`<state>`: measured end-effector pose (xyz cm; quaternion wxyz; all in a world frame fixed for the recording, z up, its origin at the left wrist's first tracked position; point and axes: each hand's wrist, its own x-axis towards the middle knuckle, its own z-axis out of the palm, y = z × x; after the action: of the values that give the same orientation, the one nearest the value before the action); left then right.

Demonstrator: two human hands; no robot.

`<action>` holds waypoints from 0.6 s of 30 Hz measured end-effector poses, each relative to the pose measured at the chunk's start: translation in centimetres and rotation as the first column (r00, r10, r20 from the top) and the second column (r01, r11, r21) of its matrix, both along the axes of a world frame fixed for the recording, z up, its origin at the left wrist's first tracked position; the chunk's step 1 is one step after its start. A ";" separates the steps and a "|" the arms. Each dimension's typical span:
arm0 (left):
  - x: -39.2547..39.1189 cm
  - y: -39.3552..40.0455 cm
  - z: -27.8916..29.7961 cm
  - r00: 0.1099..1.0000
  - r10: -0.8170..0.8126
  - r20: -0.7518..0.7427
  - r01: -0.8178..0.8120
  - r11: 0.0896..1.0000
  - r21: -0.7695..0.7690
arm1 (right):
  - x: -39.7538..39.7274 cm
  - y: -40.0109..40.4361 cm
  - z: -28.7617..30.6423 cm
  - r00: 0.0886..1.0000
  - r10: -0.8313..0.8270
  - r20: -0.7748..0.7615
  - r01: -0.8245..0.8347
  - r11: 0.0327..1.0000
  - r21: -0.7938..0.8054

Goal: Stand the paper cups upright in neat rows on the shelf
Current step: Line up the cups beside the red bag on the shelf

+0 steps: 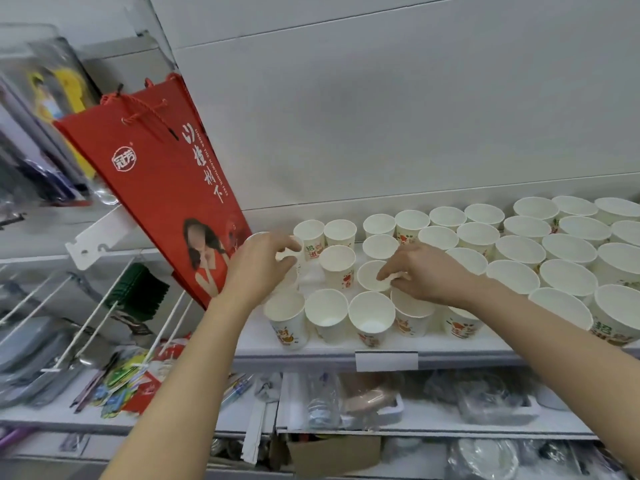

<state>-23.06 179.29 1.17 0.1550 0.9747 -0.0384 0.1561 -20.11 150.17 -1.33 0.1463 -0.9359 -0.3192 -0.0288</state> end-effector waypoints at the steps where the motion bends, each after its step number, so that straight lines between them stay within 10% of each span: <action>1: -1.2 0.8 -0.3 0.995 0.078 0.058 -0.074 0.996 -0.059 | -0.2 -0.2 0.1 1.000 -0.013 0.001 0.013 0.998 0.063; 10: -3.9 3.5 -2.8 0.946 0.310 0.097 -0.304 0.950 -0.075 | 0.4 5.4 2.2 1.000 -0.007 -0.009 0.009 0.985 0.172; 18: 5.8 4.4 1.0 0.936 0.295 -0.192 -0.225 0.921 0.318 | 7.0 12.7 2.0 0.999 -0.031 -0.017 0.032 0.997 0.075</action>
<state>-17.25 183.73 2.13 -0.0090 0.9948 0.0882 0.0511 -13.15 162.92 0.63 0.1835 -0.9349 -0.3017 -0.0356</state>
